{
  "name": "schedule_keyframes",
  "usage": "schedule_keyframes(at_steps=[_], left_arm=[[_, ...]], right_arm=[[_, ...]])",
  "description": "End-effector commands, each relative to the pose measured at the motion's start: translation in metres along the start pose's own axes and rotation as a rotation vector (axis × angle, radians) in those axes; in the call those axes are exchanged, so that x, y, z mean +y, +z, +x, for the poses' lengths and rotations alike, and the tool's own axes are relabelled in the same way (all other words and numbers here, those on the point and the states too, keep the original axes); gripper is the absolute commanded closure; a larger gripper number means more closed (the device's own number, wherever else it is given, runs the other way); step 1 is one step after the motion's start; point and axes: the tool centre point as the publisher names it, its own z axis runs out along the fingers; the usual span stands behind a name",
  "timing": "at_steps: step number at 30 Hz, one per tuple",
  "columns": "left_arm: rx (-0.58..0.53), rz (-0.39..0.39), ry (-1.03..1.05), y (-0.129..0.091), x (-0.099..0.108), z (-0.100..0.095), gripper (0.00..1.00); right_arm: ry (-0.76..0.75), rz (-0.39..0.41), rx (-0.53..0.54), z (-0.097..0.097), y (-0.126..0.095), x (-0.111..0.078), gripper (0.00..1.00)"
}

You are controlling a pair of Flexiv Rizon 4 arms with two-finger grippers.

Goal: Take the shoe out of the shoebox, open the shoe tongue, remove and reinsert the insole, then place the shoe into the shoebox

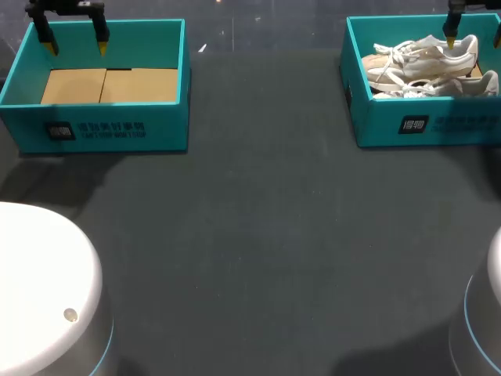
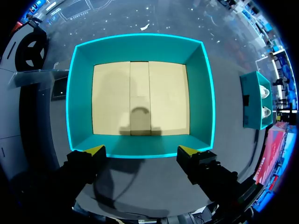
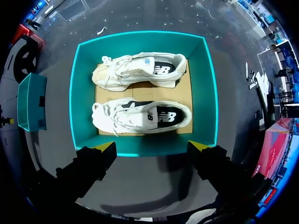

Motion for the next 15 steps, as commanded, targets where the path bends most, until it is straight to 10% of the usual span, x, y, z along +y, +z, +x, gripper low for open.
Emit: schedule_keyframes(at_steps=[1, 15], left_arm=[[-0.001, -0.001, 0.0, 0.0, 0.0, 0.0, 0.0], [-0.001, -0.001, 0.0, 0.0, 0.0, 0.0, 0.0]], right_arm=[[0.0, -0.02, -0.002, -0.016, 0.001, -0.003, 0.0], [-0.002, -0.055, -0.044, -0.051, 0.021, 0.008, 0.0]])
